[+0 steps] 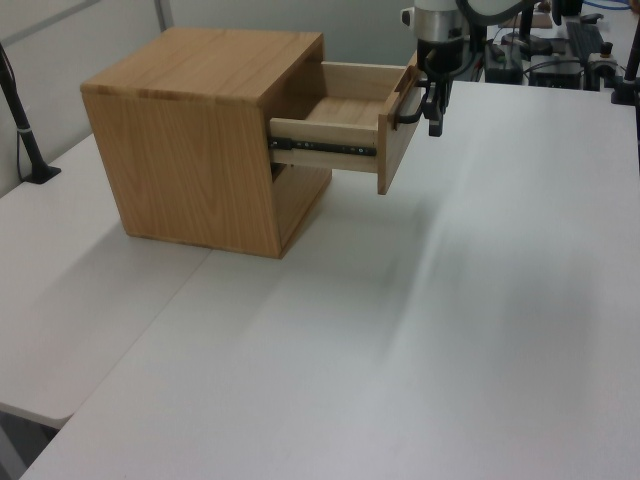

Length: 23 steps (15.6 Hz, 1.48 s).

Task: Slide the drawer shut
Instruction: 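Push the drawer front with the gripper into the wooden cabinet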

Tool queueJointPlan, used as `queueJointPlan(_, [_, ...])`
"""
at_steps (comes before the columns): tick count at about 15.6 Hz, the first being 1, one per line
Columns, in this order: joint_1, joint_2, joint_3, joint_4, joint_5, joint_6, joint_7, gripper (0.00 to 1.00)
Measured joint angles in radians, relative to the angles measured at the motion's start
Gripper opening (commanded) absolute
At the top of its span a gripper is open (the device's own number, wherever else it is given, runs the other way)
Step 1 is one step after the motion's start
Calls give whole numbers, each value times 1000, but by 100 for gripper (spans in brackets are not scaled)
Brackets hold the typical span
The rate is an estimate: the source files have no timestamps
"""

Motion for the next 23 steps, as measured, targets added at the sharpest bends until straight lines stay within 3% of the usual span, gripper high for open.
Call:
queueJointPlan(9, [0,39,0,11,6,150,0,0])
queueJointPlan(15, [0,128,3,104,7,312,7,0])
queueJointPlan(23, [0,252,4,156,7,699,77,0])
